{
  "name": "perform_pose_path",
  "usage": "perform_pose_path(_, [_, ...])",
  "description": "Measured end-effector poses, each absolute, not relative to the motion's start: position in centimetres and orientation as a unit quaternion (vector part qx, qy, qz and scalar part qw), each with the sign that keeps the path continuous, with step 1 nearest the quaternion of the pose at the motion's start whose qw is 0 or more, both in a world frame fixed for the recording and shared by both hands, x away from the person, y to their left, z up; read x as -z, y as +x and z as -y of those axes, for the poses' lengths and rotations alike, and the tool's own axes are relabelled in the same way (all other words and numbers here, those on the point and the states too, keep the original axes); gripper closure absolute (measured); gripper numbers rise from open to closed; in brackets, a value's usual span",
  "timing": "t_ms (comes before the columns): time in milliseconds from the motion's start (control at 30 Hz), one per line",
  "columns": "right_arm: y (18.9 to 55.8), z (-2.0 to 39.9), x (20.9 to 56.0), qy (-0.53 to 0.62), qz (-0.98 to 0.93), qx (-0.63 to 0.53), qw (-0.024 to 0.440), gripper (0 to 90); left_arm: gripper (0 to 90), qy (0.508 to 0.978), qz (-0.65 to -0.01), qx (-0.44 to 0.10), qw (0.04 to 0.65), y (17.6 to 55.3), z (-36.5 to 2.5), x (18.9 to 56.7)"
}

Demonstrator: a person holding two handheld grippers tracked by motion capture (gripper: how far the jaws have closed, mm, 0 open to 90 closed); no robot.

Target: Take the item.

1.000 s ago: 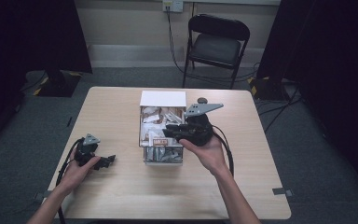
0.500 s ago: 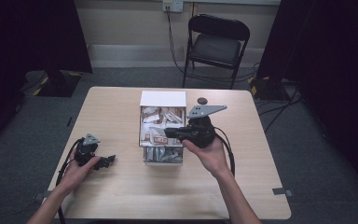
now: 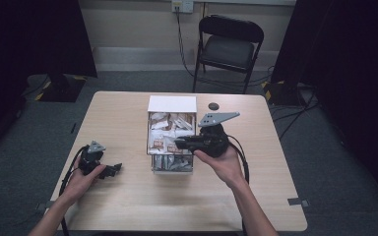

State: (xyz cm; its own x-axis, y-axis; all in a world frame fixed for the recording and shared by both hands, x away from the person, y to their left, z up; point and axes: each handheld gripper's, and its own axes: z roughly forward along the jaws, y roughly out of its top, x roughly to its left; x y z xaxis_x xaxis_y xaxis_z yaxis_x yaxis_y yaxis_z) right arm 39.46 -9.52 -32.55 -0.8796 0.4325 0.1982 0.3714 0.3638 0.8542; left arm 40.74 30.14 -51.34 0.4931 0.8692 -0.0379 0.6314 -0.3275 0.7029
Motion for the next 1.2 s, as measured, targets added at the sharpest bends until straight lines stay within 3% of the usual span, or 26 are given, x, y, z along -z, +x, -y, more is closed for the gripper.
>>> perform_pose_path(333, [39.6,8.9,32.7,0.240,-0.821,-0.517,0.020,89.8,0.0,0.797,-0.471,-0.175,0.336,40.7,-30.2,51.3])
perform_pose_path(1200, [39.2,10.5,31.6,0.259,-0.796,-0.545,0.049,90.0,0.0,0.797,-0.471,-0.175,0.336,40.7,-30.2,51.3])
